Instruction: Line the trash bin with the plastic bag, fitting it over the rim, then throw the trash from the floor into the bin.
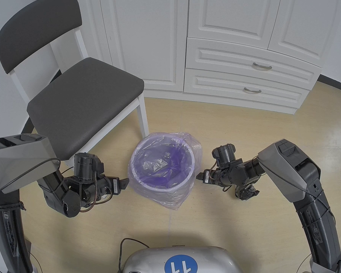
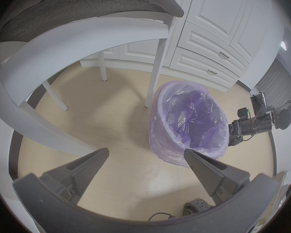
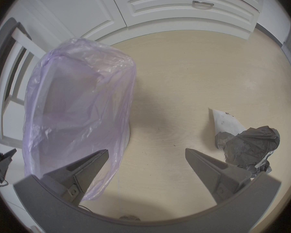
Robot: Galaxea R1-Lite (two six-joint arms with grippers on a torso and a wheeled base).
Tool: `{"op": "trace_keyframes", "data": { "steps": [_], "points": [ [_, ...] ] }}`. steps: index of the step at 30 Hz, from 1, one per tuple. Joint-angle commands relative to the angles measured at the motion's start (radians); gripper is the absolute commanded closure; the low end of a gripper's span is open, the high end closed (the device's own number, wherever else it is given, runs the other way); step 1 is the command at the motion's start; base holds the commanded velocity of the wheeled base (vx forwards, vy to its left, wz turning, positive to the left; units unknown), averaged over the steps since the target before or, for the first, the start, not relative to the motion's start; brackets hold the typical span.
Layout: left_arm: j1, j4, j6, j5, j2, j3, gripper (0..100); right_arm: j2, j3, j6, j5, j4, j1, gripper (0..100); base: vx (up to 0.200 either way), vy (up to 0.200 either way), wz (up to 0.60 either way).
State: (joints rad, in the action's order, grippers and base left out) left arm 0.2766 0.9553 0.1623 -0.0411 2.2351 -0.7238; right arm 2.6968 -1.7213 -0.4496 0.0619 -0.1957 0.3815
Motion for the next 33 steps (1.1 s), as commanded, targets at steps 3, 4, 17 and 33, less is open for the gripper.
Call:
{"op": "trace_keyframes", "data": {
  "steps": [3,4,17,33],
  "points": [
    [0.001,0.002,-0.001,0.001,-0.002,0.004,0,-0.074,0.017,-0.078,-0.025,-0.007,-0.012,0,0.000,0.000,0.00],
    [0.001,0.002,-0.001,0.001,-0.002,0.004,0,-0.074,0.017,-0.078,-0.025,-0.007,-0.012,0,0.000,0.000,0.00],
    [0.001,0.045,0.002,0.003,-0.005,0.018,0,-0.081,0.127,-0.147,-0.123,-0.231,-0.004,0,0.000,0.000,0.00],
    [0.015,0.045,0.002,0.003,-0.005,0.023,0,0.138,-0.251,-0.037,-0.106,0.113,0.000,0,0.000,0.000,0.00]
  ]
}}
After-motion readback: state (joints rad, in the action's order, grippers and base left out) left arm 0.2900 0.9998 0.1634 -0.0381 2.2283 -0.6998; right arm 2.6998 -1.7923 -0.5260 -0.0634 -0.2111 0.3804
